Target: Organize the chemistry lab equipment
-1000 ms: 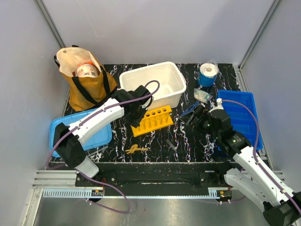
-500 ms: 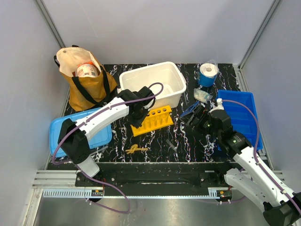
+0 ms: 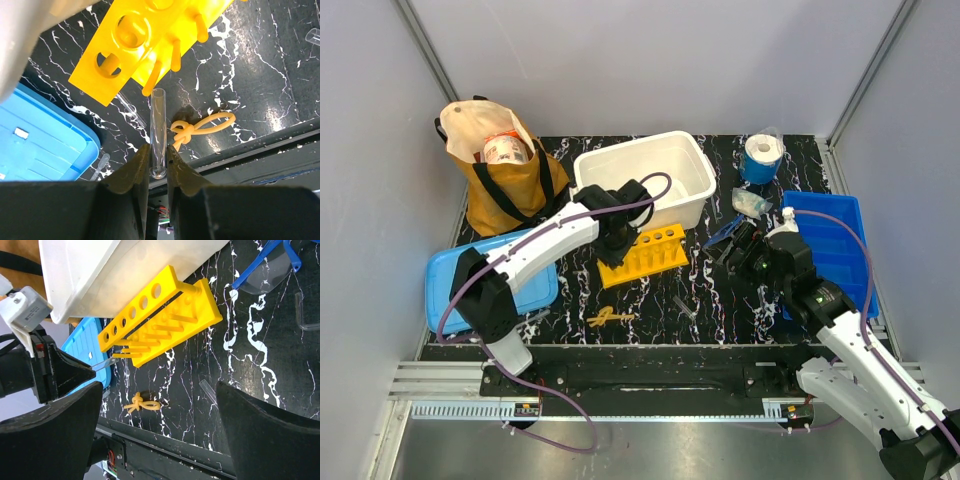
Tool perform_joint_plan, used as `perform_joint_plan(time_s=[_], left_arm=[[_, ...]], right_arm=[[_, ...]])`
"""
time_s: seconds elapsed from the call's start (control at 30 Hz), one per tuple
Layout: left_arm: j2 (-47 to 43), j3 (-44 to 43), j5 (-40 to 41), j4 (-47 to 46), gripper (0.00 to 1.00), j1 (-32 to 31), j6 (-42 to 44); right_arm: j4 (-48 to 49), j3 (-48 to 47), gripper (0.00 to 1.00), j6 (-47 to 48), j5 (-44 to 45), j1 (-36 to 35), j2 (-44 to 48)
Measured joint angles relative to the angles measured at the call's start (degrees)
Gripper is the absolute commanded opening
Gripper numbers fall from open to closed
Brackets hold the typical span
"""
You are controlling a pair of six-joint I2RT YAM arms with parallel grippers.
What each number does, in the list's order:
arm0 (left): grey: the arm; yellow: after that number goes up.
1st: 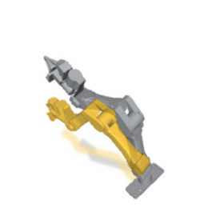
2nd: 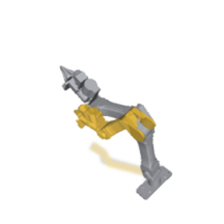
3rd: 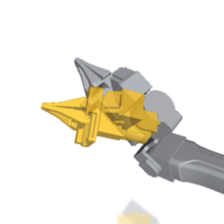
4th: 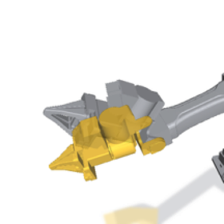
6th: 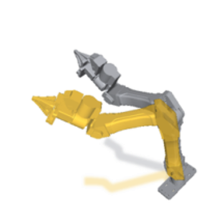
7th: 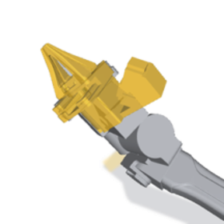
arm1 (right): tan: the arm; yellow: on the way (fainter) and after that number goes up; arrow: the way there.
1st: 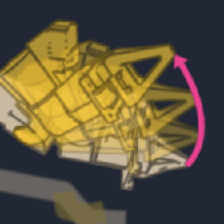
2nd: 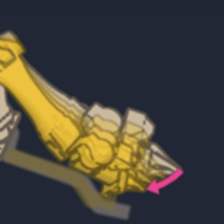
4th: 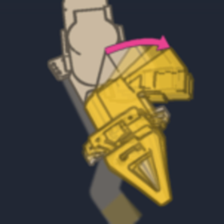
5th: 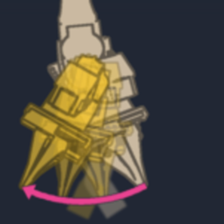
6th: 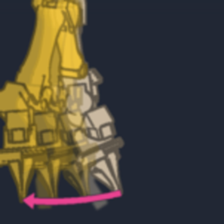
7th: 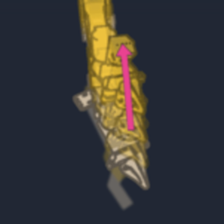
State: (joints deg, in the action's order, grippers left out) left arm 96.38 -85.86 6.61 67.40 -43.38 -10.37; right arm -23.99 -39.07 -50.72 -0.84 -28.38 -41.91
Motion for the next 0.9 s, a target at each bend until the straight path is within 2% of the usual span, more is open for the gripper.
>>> perform_joint_plan(time_s=[0.9], left_arm=[[-0.2, -3.76, 2.84, 3.21, 0.16, 0.11, 0.92]], right_arm=[[-1.22, -0.04, 1.0, 1.01, 1.38, 0.0, -0.11]])
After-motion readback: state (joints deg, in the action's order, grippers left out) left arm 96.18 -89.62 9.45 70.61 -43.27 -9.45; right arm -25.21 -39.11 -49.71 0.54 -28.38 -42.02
